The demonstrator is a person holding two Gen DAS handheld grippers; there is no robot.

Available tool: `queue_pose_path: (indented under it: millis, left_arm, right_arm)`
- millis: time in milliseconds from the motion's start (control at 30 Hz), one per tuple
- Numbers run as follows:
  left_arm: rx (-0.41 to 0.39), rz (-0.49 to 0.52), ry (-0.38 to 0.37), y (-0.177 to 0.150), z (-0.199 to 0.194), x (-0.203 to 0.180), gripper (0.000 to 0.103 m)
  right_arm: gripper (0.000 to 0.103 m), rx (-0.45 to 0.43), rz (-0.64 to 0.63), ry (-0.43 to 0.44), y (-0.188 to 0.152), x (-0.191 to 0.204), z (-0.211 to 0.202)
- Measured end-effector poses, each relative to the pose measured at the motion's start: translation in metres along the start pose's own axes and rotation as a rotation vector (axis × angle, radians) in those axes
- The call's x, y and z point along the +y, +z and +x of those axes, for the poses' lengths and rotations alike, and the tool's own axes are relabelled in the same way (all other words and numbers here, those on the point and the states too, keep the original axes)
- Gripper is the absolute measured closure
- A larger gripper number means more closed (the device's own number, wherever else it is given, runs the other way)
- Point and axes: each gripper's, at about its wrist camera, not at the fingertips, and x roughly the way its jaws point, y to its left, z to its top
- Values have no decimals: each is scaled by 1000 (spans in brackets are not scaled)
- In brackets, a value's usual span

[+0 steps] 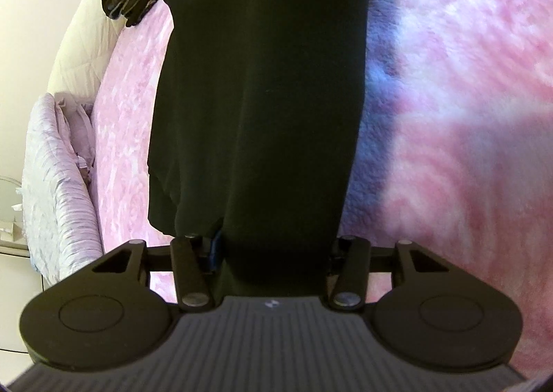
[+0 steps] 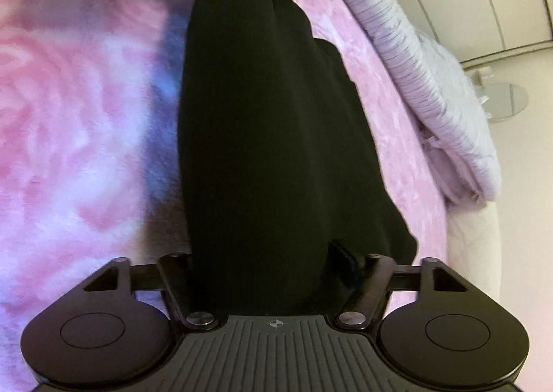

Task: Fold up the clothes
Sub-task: 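Carry the hanging black jacket with both grippers toward the clothes stack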

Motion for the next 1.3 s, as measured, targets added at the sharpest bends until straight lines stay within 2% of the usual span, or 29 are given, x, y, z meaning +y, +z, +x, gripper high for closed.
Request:
queue_pose_path:
  millis: [100,267,400,600,800,1067,1300]
  left_arm:
    - [15,-8,-15,2,1,2,59]
    - [33,-62,-48,4,-5,12,69]
    - [36,-88,-91,11,-17,23,70]
    - [36,-108,-151,22,-34,39,70]
    - [37,-112,-186,29,-41,40,70]
    - [51,-105,-195,30,-39,33,70]
    - [65,-86,-178,31,-29,15,68]
  right_arm:
    - [44,17,21,43,2,-8,1]
    - [57,21,71,112,8,-25,-10]
    - [64,27,109,154,12,-44,-26]
    - [65,39,127,188,11,-62,-52]
    - [65,59,127,204,5,-63,-57]
    - [65,79,136,211,3,-56,-57]
    - [60,82,97,189,-2,-36,-48]
